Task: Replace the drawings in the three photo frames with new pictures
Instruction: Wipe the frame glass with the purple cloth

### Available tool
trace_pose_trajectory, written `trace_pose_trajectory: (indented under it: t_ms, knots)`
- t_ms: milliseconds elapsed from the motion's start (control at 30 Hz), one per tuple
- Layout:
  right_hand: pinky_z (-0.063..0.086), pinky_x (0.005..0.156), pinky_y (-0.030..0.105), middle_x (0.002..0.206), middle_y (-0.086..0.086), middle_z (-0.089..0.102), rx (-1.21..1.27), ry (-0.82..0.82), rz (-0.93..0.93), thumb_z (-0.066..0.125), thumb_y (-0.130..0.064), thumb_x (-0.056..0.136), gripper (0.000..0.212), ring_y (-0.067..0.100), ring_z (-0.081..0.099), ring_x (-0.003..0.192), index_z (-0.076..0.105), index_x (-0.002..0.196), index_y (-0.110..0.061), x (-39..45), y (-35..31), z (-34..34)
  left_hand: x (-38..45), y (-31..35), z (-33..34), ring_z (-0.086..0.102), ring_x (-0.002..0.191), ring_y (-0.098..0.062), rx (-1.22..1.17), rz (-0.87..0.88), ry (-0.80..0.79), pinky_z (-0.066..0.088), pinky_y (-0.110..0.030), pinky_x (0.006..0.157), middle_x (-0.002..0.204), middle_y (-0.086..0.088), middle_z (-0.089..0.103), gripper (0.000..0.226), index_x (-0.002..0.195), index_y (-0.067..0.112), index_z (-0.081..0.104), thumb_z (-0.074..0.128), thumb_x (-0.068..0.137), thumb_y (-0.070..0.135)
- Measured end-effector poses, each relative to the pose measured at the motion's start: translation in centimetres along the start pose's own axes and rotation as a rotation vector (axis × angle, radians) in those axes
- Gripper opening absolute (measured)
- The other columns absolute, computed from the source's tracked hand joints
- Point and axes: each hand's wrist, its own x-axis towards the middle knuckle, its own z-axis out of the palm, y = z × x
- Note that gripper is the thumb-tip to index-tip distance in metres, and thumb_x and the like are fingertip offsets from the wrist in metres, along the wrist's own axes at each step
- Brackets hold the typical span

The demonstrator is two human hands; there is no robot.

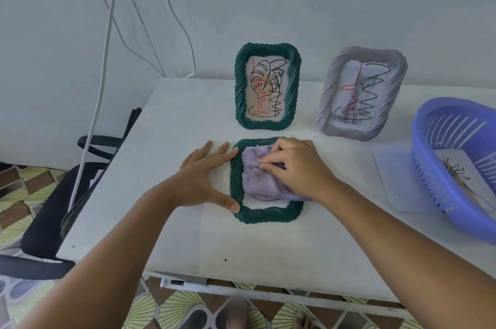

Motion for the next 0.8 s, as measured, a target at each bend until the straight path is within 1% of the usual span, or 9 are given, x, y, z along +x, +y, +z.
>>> trace_pose_trajectory:
  t_ms: [100,167,233,300,400,500,567,633,800]
  knots:
    - [0.043,0.083,0.04,0.089,-0.01,0.056,-0.053,0.078,0.067,0.065,-0.043,0.095,0.018,0.014,0.053,0.087,0.079,0.106,-0.038,0.6,0.4,-0.1,-0.1,0.1,-0.1,-0.023,0.138,0.013,0.0,-0.009,-0.006,-0.011,-0.031,0.12,0.162,0.035,-0.003,0.126,0.153,0.061,0.012,0.086,0.052,0.071]
    - [0.046,0.079,0.042,0.088,-0.008,0.057,-0.078,0.131,0.118,0.067,-0.04,0.095,0.018,0.016,0.053,0.086,0.08,0.106,-0.034,1.4,-0.4,0.8,-0.1,0.0,-0.1,-0.024,0.14,0.012,0.003,-0.011,-0.006,-0.011,-0.033,0.122,0.163,0.035,-0.003,0.126,0.152,0.062,0.011,0.085,0.051,0.073]
    - [0.048,0.077,0.042,0.088,-0.007,0.059,-0.052,0.147,0.111,0.069,-0.038,0.094,0.017,0.017,0.054,0.085,0.081,0.104,-0.031,1.6,-1.2,1.6,0.0,0.1,-0.1,-0.023,0.141,0.012,0.005,-0.014,-0.011,-0.01,-0.035,0.124,0.163,0.035,-0.002,0.127,0.153,0.062,0.011,0.084,0.05,0.075]
    - [0.045,0.082,0.04,0.09,-0.009,0.059,0.001,0.097,0.059,0.069,-0.039,0.094,0.016,0.015,0.054,0.088,0.08,0.103,-0.033,0.9,-1.3,1.6,0.0,0.1,-0.1,-0.022,0.142,0.011,0.003,-0.015,-0.009,-0.009,-0.034,0.123,0.163,0.035,-0.002,0.126,0.153,0.06,0.012,0.084,0.05,0.075]
    - [0.037,0.087,0.039,0.094,-0.012,0.058,-0.021,0.01,0.012,0.064,-0.044,0.096,0.019,0.012,0.055,0.093,0.078,0.109,-0.039,-0.3,-0.3,0.3,-0.1,0.2,0.0,-0.022,0.143,0.01,-0.009,-0.004,-0.002,-0.01,-0.033,0.123,0.163,0.035,-0.001,0.125,0.152,0.061,0.013,0.085,0.05,0.073]
    - [0.039,0.085,0.041,0.092,-0.01,0.058,-0.07,0.058,0.056,0.064,-0.043,0.096,0.02,0.015,0.054,0.09,0.078,0.109,-0.038,0.0,0.2,-0.3,-0.3,0.3,-0.2,-0.023,0.139,0.013,-0.019,-0.015,-0.009,-0.011,-0.032,0.122,0.162,0.036,-0.002,0.125,0.152,0.061,0.013,0.086,0.051,0.071]
    - [0.042,0.082,0.041,0.09,-0.008,0.058,-0.091,0.11,0.109,0.066,-0.04,0.095,0.019,0.017,0.054,0.09,0.08,0.107,-0.034,0.9,-0.3,0.2,-0.3,0.4,-0.2,-0.024,0.137,0.014,-0.015,-0.021,-0.017,-0.011,-0.033,0.121,0.162,0.036,-0.003,0.124,0.152,0.062,0.012,0.086,0.052,0.071]
    - [0.042,0.081,0.04,0.091,-0.008,0.059,-0.085,0.126,0.124,0.067,-0.039,0.095,0.019,0.017,0.054,0.091,0.08,0.107,-0.033,1.3,-1.0,0.8,-0.2,0.4,-0.2,-0.024,0.138,0.013,-0.005,-0.022,-0.019,-0.011,-0.034,0.122,0.162,0.036,-0.003,0.125,0.152,0.062,0.011,0.085,0.052,0.072]
    - [0.031,0.088,0.035,0.094,-0.014,0.056,-0.021,0.019,0.013,0.062,-0.046,0.096,0.021,0.008,0.05,0.093,0.077,0.109,-0.041,-0.6,-0.2,0.3,0.0,-0.1,0.0,-0.023,0.148,0.005,0.001,-0.004,-0.011,-0.011,-0.036,0.124,0.163,0.035,-0.002,0.126,0.152,0.062,0.011,0.082,0.049,0.078]
